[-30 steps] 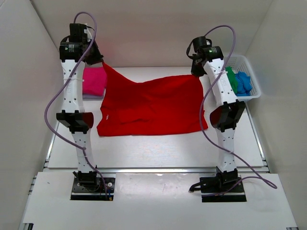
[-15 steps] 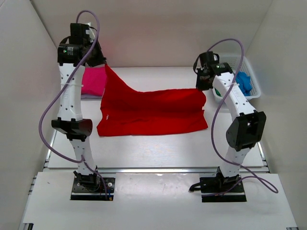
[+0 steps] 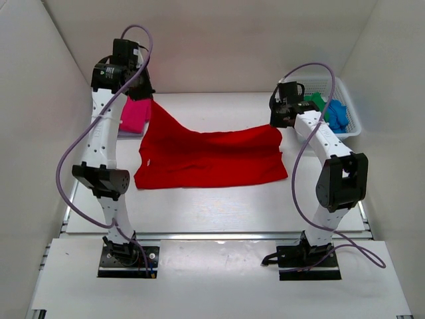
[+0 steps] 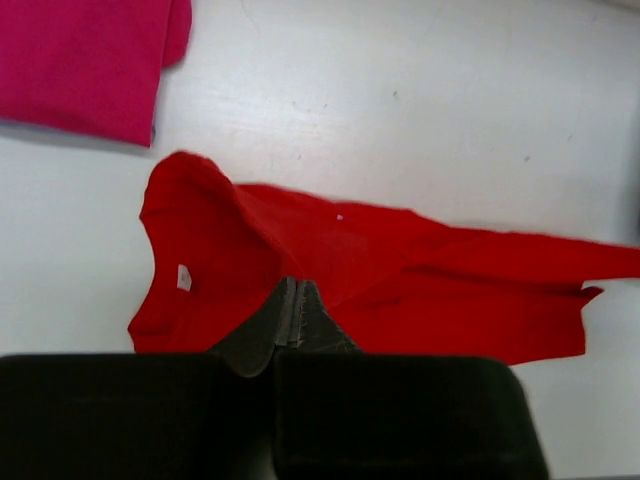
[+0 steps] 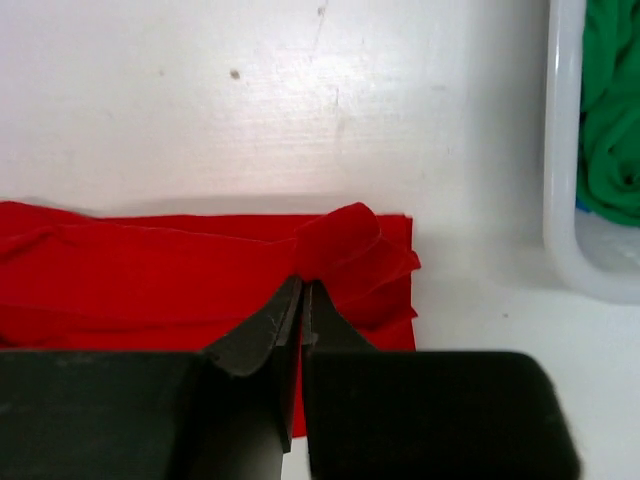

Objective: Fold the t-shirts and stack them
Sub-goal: Fold the other side of the tshirt into a rectangle

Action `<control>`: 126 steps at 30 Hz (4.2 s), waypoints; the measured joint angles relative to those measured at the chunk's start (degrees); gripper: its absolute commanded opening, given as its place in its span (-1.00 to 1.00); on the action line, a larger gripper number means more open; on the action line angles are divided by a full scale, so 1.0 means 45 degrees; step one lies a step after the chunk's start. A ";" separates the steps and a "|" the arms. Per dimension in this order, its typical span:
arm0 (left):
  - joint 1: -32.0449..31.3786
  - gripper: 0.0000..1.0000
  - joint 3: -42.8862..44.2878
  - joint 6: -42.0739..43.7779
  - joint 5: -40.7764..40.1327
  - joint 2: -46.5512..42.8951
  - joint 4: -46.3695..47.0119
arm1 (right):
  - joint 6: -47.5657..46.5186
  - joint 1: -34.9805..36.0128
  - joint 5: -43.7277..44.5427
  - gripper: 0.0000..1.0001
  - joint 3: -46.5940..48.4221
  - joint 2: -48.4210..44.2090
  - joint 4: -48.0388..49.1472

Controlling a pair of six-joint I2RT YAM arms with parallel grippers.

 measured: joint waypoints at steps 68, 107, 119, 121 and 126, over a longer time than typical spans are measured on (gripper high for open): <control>0.2778 -1.00 -2.1323 -0.2011 0.3755 -0.8990 1.5538 | -0.1360 -0.0665 -0.2021 -1.00 -0.8476 -0.2487 0.8403; 0.2346 -1.00 -2.2056 -0.1627 0.4231 -1.1419 1.3765 | -0.0359 -0.0787 -0.0607 -0.20 -0.9894 -0.4896 0.7961; 0.2064 -0.67 -2.4485 -0.1763 0.3638 -1.1706 1.3624 | -0.0476 -0.0772 -0.0767 -0.19 -0.9860 -0.4891 0.7664; 0.1991 -0.43 -2.4635 -0.1846 0.3512 -1.1254 1.3809 | -0.0495 -0.0758 -0.0831 -0.19 -0.9860 -0.4891 0.7611; 0.1953 0.36 -2.4519 -0.1977 0.2701 -0.9986 1.4319 | -0.0573 -0.0748 -0.1098 -0.14 -0.9782 -0.4891 0.7509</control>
